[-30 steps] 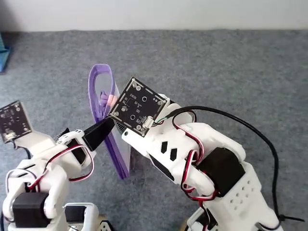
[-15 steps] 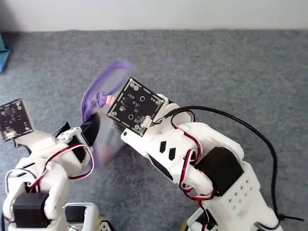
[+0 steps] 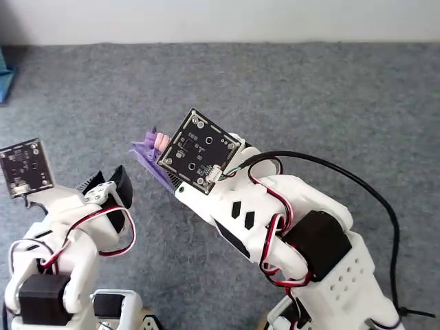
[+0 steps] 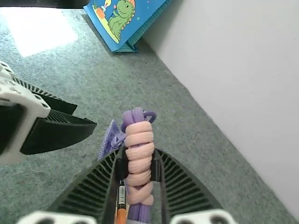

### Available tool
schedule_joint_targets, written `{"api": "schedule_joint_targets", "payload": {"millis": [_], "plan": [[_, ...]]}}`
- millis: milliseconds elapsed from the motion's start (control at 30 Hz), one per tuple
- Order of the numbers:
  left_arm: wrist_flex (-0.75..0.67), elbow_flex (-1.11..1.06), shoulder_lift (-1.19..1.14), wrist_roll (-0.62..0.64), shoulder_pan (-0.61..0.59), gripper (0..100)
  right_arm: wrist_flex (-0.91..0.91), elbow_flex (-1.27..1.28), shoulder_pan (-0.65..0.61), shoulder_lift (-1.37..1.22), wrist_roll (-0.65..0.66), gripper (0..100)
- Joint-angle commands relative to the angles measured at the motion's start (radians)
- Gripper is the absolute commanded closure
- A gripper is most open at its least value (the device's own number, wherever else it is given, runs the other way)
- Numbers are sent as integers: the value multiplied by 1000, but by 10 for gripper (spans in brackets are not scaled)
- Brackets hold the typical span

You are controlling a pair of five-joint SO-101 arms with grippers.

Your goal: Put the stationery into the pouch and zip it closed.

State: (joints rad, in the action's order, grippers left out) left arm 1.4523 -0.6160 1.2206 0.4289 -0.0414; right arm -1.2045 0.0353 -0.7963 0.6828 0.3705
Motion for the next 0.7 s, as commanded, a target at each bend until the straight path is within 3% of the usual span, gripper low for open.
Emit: {"api": "schedule_joint_targets", "payload": {"millis": [0, 200, 467, 667], "plan": [[-11, 10, 17, -11, 9, 759, 4, -49, 15, 13, 11, 991], [6, -10, 132, -40, 15, 569, 84, -44, 30, 10, 15, 991], [153, -24, 282, -158, 6, 558, 97, -26, 24, -4, 75, 991], [163, -42, 324, -169, 6, 558, 90, -29, 22, -1, 77, 991]]}}
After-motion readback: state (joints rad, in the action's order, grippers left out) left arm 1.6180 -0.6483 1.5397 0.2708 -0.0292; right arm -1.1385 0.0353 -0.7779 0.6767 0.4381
